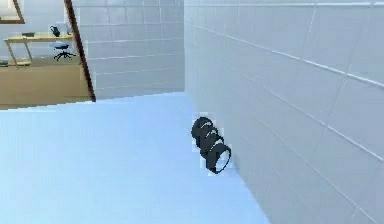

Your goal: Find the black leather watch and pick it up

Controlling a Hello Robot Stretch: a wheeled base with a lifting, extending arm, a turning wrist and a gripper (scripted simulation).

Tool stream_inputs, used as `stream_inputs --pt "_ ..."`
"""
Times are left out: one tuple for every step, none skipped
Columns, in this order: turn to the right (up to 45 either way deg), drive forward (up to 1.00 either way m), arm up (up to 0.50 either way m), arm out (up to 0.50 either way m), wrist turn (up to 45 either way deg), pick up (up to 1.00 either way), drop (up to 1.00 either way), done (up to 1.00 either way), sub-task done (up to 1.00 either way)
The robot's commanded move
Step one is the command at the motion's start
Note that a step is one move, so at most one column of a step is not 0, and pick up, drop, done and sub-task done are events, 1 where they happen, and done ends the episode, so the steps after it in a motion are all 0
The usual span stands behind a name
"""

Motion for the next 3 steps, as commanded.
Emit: stream_inputs --pt "-15.0 0.00 0.00 0.00 0.0 0.00 0.00 0.00 0.00" --pt "0.0 0.45 0.00 0.00 0.0 0.00 0.00 0.00 0.00" --pt "-33.0 0.00 0.00 0.00 0.0 0.00 0.00 0.00 0.00"
